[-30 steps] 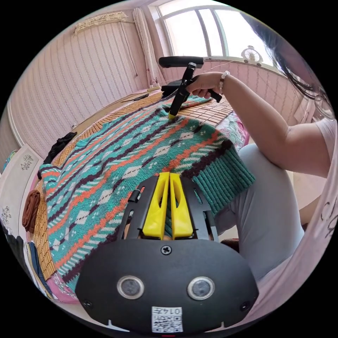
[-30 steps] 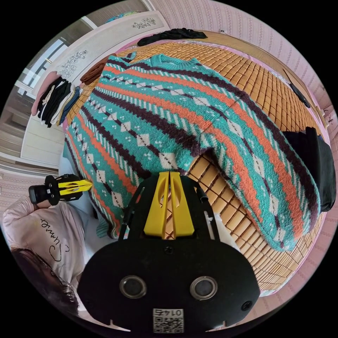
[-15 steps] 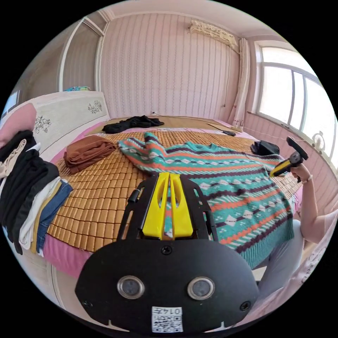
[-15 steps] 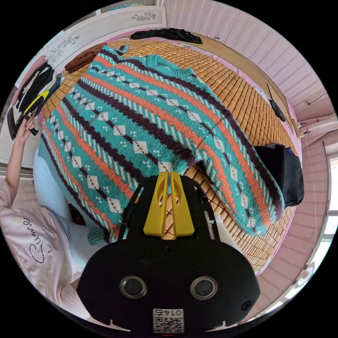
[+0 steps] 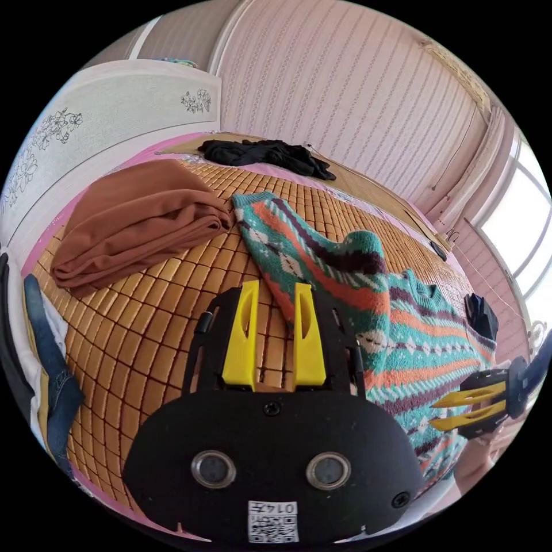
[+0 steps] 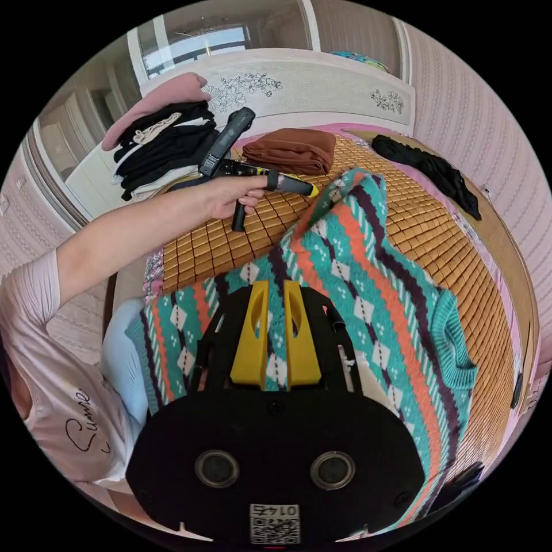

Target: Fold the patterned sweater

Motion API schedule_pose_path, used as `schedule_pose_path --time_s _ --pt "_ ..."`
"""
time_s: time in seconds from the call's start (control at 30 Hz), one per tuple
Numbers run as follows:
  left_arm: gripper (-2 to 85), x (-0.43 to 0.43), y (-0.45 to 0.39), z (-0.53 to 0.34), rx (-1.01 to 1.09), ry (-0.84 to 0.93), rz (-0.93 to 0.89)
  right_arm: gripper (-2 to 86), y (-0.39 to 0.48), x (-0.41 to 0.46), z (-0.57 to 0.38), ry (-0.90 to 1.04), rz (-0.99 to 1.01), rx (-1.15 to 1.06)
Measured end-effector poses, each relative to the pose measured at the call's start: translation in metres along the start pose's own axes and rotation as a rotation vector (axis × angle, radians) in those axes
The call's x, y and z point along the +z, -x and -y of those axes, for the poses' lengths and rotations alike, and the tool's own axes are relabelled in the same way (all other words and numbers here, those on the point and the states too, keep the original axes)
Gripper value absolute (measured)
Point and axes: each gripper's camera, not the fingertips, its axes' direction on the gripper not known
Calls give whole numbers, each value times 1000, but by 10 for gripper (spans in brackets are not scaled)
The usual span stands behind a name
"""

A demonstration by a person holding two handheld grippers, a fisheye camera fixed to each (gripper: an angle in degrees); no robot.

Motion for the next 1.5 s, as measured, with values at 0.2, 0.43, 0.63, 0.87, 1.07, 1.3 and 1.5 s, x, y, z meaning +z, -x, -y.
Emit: schedule_pose_path --time_s 0.2,0.43,0.63,0.87,1.07,1.3,1.5 --pt "24 26 2 16 67 146 -18 49 13 75 61 46 -162 27" --pt "1 -99 17 -69 216 -88 -112 36 23 50 33 67 -153 48" --pt "-7 -176 34 -192 186 -189 -164 35 54 25 11 78 -193 -34" --pt "55 -140 101 -117 94 -78 -1 37 71 -1 35 -19 -189 -27" --pt "98 -51 107 -29 79 158 28 31 63 30 58 13 -137 18" --pt "38 -60 101 -29 169 155 38 17 81 55 52 50 -173 -44" --pt "38 -193 133 -52 127 -536 127 10 91 48 46 18 -231 -80"
